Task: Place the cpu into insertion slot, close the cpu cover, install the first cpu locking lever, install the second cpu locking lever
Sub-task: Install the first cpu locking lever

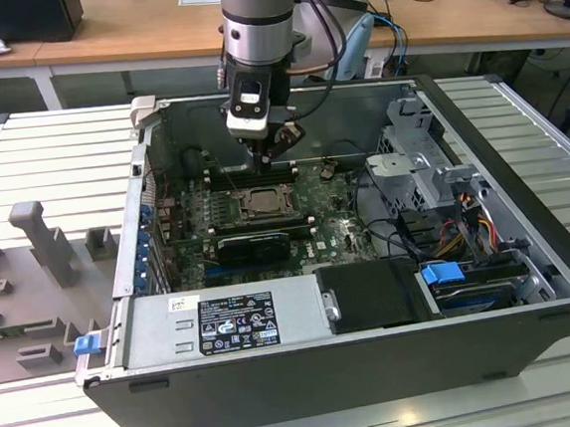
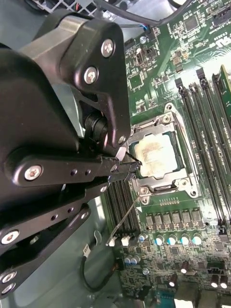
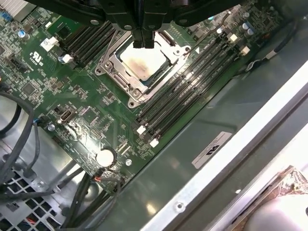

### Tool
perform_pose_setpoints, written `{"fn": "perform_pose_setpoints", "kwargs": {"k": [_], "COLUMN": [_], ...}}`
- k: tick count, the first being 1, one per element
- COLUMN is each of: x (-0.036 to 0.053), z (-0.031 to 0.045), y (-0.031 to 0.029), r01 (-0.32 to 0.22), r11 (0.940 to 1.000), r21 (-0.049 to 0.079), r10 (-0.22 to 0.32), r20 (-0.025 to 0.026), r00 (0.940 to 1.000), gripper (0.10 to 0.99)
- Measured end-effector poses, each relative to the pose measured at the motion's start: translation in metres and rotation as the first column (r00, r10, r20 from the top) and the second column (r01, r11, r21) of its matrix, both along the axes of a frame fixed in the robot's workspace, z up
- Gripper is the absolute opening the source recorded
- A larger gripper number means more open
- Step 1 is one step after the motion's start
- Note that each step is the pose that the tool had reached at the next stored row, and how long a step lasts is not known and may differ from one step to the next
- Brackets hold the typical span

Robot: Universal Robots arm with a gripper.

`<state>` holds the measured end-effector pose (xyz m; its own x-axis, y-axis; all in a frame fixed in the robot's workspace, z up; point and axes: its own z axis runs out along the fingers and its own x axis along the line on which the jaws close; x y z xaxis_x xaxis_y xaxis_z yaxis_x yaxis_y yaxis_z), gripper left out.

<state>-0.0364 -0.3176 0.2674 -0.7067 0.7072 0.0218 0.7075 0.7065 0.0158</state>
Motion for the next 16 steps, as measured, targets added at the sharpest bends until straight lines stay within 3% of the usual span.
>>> {"fn": "perform_pose_setpoints", "kwargs": {"k": [16], "x": [0.0], "z": [0.0], "y": [0.0], "r01": [-0.124], "r11": [0.9923], "r21": [0.0], "r10": [0.124], "r20": [-0.0001], "r00": [0.9923], "gripper": [0.106]}}
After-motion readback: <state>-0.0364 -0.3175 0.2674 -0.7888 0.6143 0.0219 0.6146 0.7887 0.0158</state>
